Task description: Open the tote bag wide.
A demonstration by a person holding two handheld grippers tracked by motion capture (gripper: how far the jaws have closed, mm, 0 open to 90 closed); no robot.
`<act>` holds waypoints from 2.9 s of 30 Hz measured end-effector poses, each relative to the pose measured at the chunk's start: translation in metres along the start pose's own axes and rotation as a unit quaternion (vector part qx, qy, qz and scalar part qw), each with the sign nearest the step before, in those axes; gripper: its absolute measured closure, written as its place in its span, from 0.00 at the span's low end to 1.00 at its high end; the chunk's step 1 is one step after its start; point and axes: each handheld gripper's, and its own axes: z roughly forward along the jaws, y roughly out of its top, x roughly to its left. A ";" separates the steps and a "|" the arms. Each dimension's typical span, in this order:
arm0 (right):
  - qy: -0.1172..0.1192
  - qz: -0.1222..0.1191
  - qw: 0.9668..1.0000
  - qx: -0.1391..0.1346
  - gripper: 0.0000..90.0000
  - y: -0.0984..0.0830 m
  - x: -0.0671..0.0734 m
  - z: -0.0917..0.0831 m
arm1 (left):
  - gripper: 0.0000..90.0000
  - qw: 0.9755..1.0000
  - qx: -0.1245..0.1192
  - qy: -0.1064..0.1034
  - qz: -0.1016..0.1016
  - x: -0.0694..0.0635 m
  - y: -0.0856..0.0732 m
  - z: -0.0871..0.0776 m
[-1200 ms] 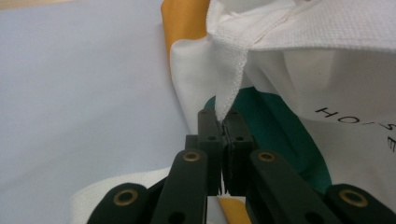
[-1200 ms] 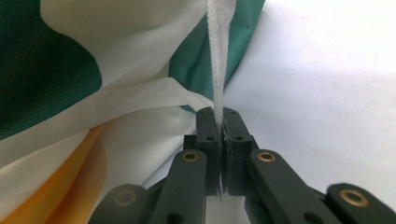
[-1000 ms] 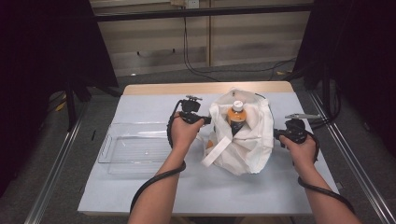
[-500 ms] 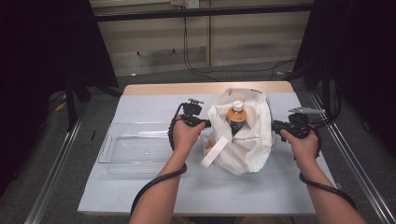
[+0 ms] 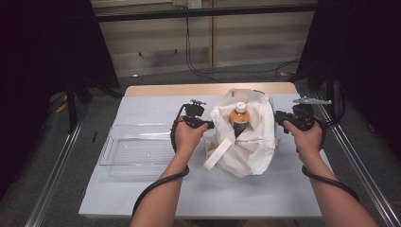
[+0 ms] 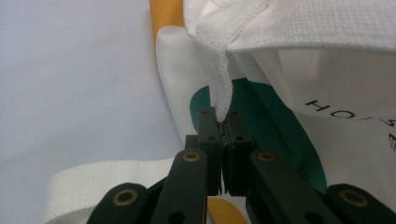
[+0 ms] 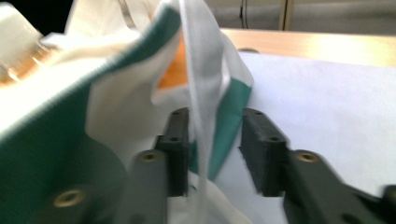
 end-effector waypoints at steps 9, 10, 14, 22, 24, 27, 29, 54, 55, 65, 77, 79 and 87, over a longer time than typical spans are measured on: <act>0.001 0.025 1.000 0.010 0.99 -0.013 -0.004 0.003 | 0.98 1.000 0.000 0.008 -0.002 -0.001 -0.002 0.000; -0.001 0.026 1.000 0.015 0.99 -0.016 -0.006 0.004 | 0.98 1.000 -0.004 0.008 -0.007 -0.001 -0.002 0.000; -0.007 0.024 0.999 0.031 0.99 -0.026 -0.010 0.008 | 0.98 1.000 -0.002 0.007 -0.006 0.000 -0.003 0.001; -0.014 0.028 0.998 0.062 0.99 -0.043 -0.014 0.019 | 0.98 1.000 -0.003 0.005 -0.013 0.001 -0.006 0.003; -0.012 0.026 0.998 0.061 0.99 -0.044 -0.015 0.019 | 0.98 1.000 -0.003 0.001 -0.010 0.002 -0.006 0.001; -0.010 0.025 0.998 0.054 0.99 -0.040 -0.013 0.016 | 0.97 1.000 -0.010 0.001 -0.012 0.002 -0.003 -0.002; -0.012 0.019 0.999 0.047 0.99 -0.036 -0.012 0.014 | 0.94 1.000 -0.016 -0.001 -0.015 0.001 -0.001 -0.004; -0.029 0.003 0.999 0.035 0.81 -0.006 -0.007 -0.002 | 0.65 0.999 -0.035 0.004 -0.028 0.015 0.021 -0.038; -0.031 0.001 0.999 0.036 0.80 -0.005 -0.007 -0.002 | 0.65 0.999 -0.038 0.006 -0.030 0.015 0.022 -0.039; -0.042 -0.006 0.998 0.043 0.74 0.004 -0.010 -0.007 | 0.62 0.998 -0.046 0.011 -0.037 0.020 0.030 -0.047; -0.048 -0.008 0.998 0.042 0.71 0.018 -0.013 -0.015 | 0.55 0.998 -0.056 0.008 -0.034 0.017 0.044 -0.046; -0.047 -0.007 0.998 0.039 0.71 0.021 -0.012 -0.016 | 0.55 0.998 -0.058 0.010 -0.034 0.014 0.047 -0.045; -0.046 -0.005 0.998 0.040 0.71 0.025 -0.010 -0.017 | 0.44 0.998 -0.059 0.013 -0.024 0.005 0.056 -0.042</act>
